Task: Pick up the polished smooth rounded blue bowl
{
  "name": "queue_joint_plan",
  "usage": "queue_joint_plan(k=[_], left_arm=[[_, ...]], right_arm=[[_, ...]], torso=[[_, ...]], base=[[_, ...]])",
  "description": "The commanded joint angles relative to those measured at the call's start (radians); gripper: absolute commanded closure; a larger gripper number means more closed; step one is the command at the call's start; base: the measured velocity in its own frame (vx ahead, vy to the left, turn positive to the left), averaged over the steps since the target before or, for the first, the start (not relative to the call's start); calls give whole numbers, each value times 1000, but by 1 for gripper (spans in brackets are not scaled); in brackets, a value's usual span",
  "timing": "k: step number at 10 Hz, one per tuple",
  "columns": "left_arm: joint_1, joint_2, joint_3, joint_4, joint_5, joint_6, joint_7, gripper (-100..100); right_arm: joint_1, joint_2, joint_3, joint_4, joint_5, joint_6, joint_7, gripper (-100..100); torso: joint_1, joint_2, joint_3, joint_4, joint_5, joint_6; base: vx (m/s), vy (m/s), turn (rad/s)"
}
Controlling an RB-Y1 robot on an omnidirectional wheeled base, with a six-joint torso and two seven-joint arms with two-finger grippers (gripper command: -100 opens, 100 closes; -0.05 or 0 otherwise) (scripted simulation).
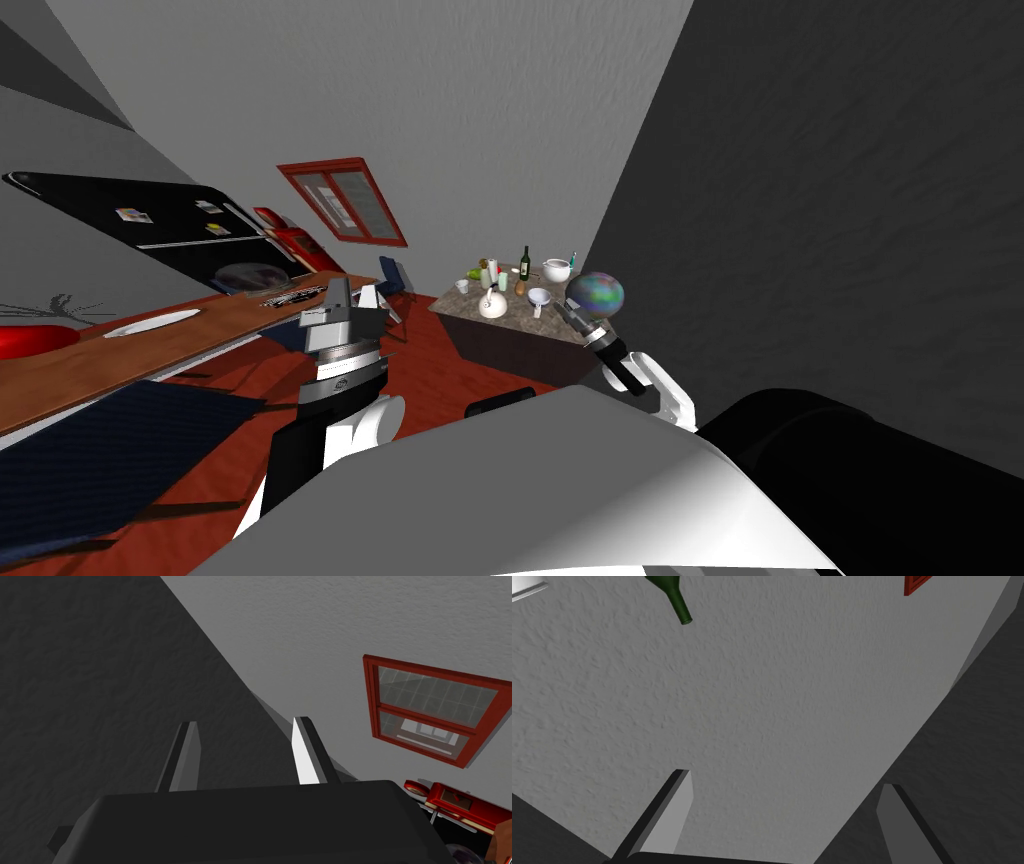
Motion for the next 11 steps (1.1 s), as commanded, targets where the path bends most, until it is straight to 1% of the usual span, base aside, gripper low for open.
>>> queue_joint_plan(k=[1,2,3,4,5,6,7,8,9,10,11], left_arm=[[0,0,0,0,0,0,0,0],[0,0,0,0,0,0,0,0],[0,0,0,0,0,0,0,0],[0,0,0,0,0,0,0,0],[0,0,0,0,0,0,0,0],[0,0,0,0,0,0,0,0],[0,0,0,0,0,0,0,0],[0,0,0,0,0,0,0,0],[0,0,0,0,0,0,0,0],[0,0,0,0,0,0,0,0],[0,0,0,0,0,0,0,0]], right_arm=[[-1,-26,-8,11,40,2,-1,-100],[5,-64,-24,42,75,-7,4,-100],[5,-64,-24,42,95,-7,4,-100],[11,-102,-40,73,130,-17,10,-100],[11,-102,-40,73,150,-17,10,-100],[17,-140,-57,105,186,-28,15,-100],[17,-140,-57,105,205,-28,15,-100],[23,-179,-74,137,244,-40,19,-100],[23,-179,-74,137,259,-40,19,-100],[30,-217,-91,169,297,-52,23,-100],[30,-217,-91,169,313,-52,23,-100]], torso=[[0,0,0,0,0,0],[-1,0,0,0,0,0],[-1,0,0,0,0,0],[-1,0,0,0,0,0],[0,0,0,0,0,0],[-1,0,0,0,0,0],[0,0,0,0,0,0],[-1,0,0,0,0,0],[0,0,0,0,0,0],[-1,0,0,0,0,0],[-1,0,0,0,0,0]], base=[[8,45,65],[10,44,179],[6,37,62],[10,52,107],[10,43,76],[5,53,159],[2,44,75],[1,56,153],[8,40,83],[11,47,178],[7,34,58]])
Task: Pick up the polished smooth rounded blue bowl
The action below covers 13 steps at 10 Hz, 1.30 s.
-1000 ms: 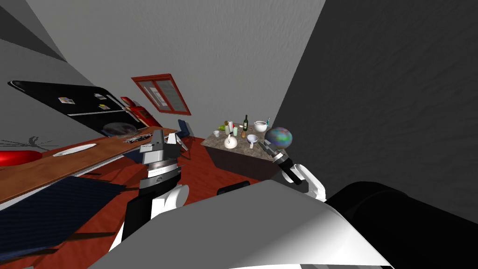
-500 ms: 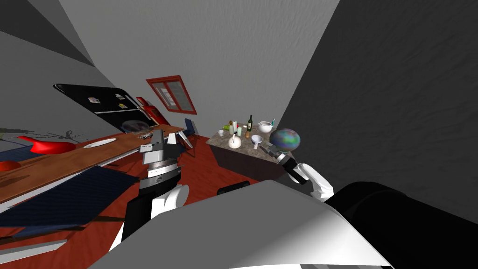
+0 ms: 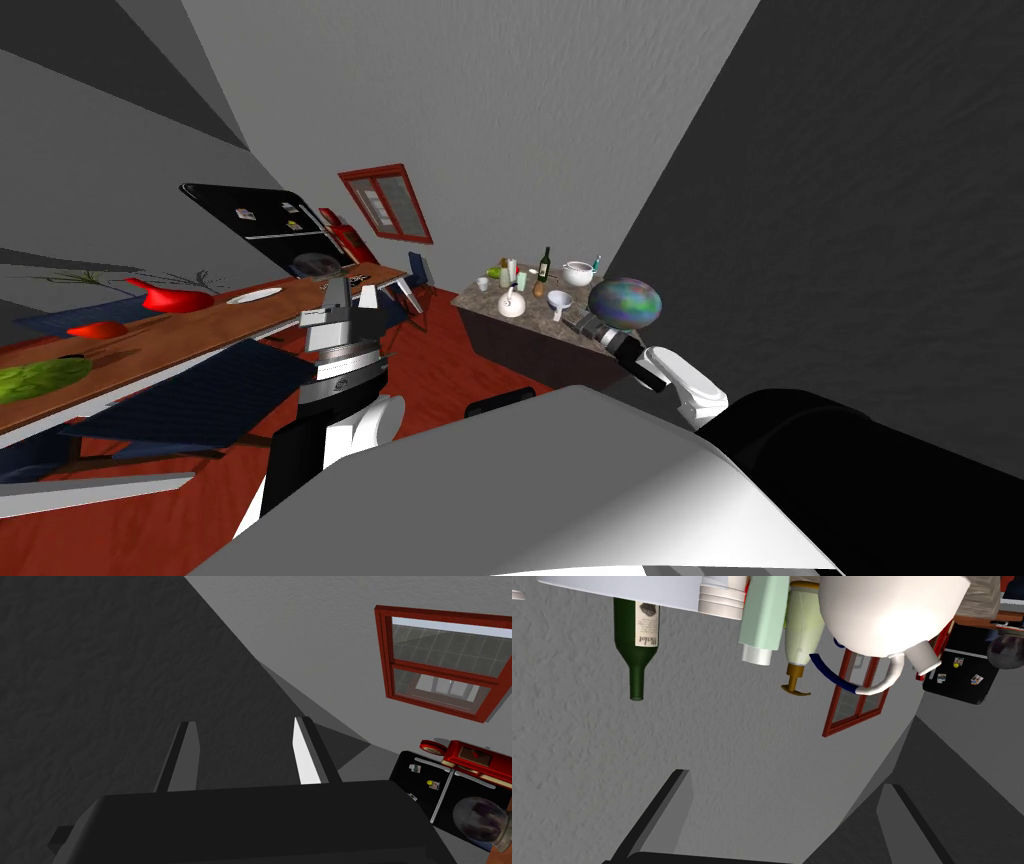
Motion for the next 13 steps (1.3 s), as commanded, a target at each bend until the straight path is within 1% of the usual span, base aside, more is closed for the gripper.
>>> queue_joint_plan(k=[1,2,3,4,5,6,7,8,9,10,11,12,13], left_arm=[[0,0,0,0,0,0,0,0],[0,0,0,0,0,0,0,0],[0,0,0,0,0,0,0,0],[0,0,0,0,0,0,0,0],[0,0,0,0,0,0,0,0],[0,0,0,0,0,0,0,0],[0,0,0,0,0,0,0,0],[0,0,0,0,0,0,0,0],[0,0,0,0,0,0,0,0],[0,0,0,0,0,0,0,0],[0,0,0,0,0,0,0,0],[0,0,0,0,0,0,0,0],[0,0,0,0,0,0,0,0]], right_arm=[[15,-43,-20,28,50,-13,2,-100],[15,-43,-20,28,67,-13,2,-100],[21,-81,-37,61,101,-27,6,-100],[21,-81,-37,61,119,-27,6,-100],[28,-118,-54,93,153,-43,9,-100],[28,-118,-54,93,169,-43,9,-100],[35,-155,-71,125,204,-59,11,-100],[35,-155,-71,125,218,-59,11,-100],[41,-191,-88,156,252,-75,13,-100],[41,-191,-88,156,266,-75,13,-100],[48,-227,-104,187,309,-92,14,-100],[48,-227,-104,187,312,-92,14,-100],[54,-262,-120,217,352,-109,15,-100]], torso=[[0,0,0,0,0,0],[0,0,0,0,0,-1],[0,0,0,0,0,0],[1,0,0,0,0,-1],[0,0,0,0,0,0],[1,0,0,0,0,0],[0,0,0,0,0,0],[0,0,0,0,0,-1],[0,0,0,0,0,0],[0,0,0,0,0,0],[0,0,0,0,0,0],[0,0,0,0,0,0],[0,0,0,0,0,0]], base=[[6,46,135],[7,34,70],[12,50,163],[15,39,83],[11,49,129],[5,33,77],[9,45,163],[7,35,90],[5,40,151],[6,31,78],[9,44,145],[10,32,80],[9,33,141]])
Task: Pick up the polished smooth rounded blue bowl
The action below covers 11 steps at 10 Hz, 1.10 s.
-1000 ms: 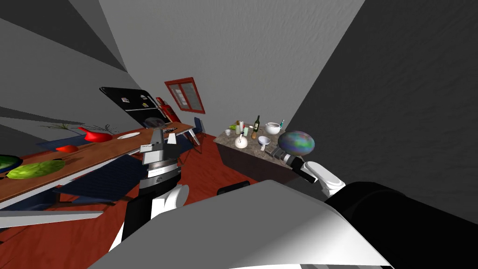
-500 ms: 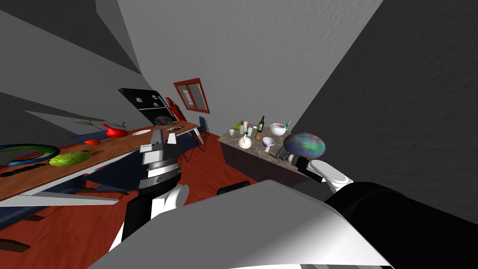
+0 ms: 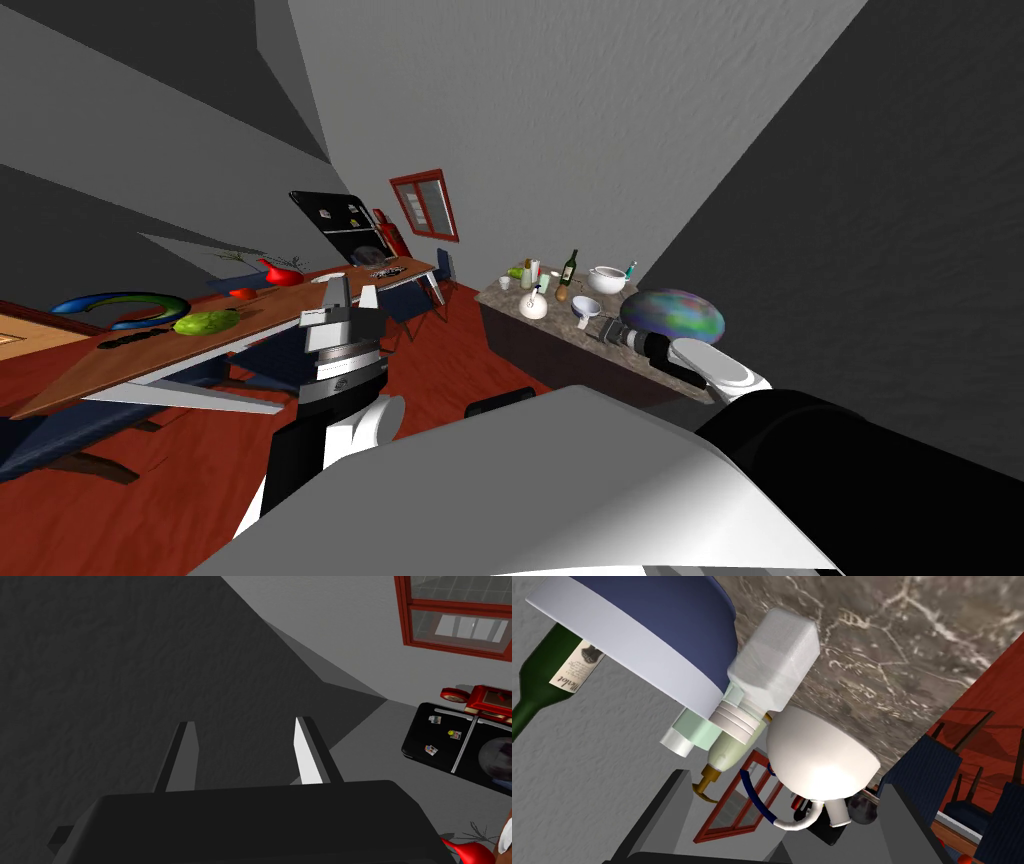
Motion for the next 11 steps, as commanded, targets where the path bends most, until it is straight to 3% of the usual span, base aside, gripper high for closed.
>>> queue_joint_plan(k=[1,6,7,10,11], left_arm=[[0,0,0,0,0,0,0,0],[0,0,0,0,0,0,0,0],[0,0,0,0,0,0,0,0],[0,0,0,0,0,0,0,0],[0,0,0,0,0,0,0,0]], right_arm=[[13,-50,-34,50,50,-36,8,-100],[36,-168,-91,159,195,-106,8,-100],[36,-168,-91,159,201,-106,8,-100],[51,-237,-125,225,284,-154,5,-100],[51,-237,-125,225,284,-154,5,-100]], torso=[[0,0,0,0,0,0],[0,0,0,0,0,0],[0,0,0,0,0,0],[0,1,0,0,0,0],[1,1,0,0,0,1]], base=[[12,53,253],[11,46,166],[9,22,60],[5,35,146],[11,21,50]])
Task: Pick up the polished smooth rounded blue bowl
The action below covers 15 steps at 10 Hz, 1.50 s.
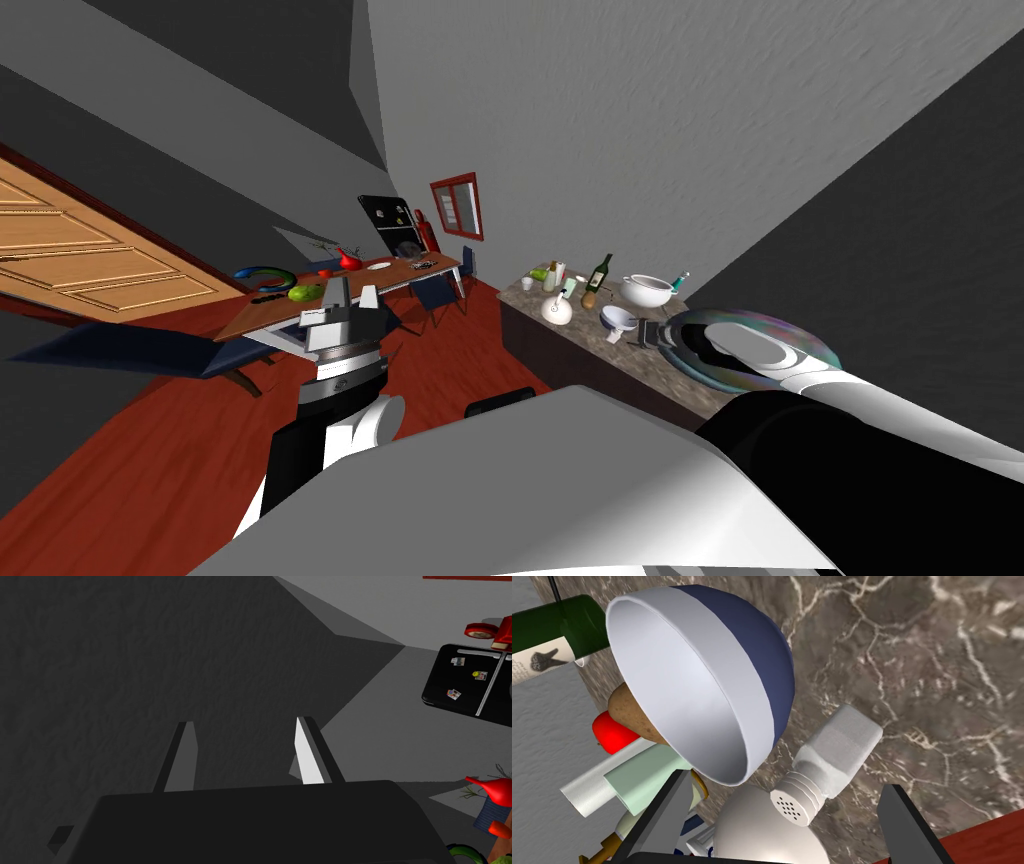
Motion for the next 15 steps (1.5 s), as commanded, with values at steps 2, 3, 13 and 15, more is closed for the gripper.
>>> queue_joint_plan(k=[2,3,13,15], left_arm=[[0,0,0,0,0,0,0,0],[0,0,0,0,0,0,0,0],[0,0,0,0,0,0,0,0],[0,0,0,0,0,0,0,0]], right_arm=[[-3,-37,-12,53,43,-29,8,-100],[0,-51,-19,67,59,-40,7,-100],[35,-56,-3,178,-20,0,117,-100],[43,-53,2,203,-44,13,146,-100]], torso=[[0,0,0,0,0,0],[0,0,0,0,0,0],[-1,-1,-1,0,0,0],[-1,-1,0,0,0,0]], base=[[6,23,112],[7,27,131],[18,12,56],[25,10,45]])
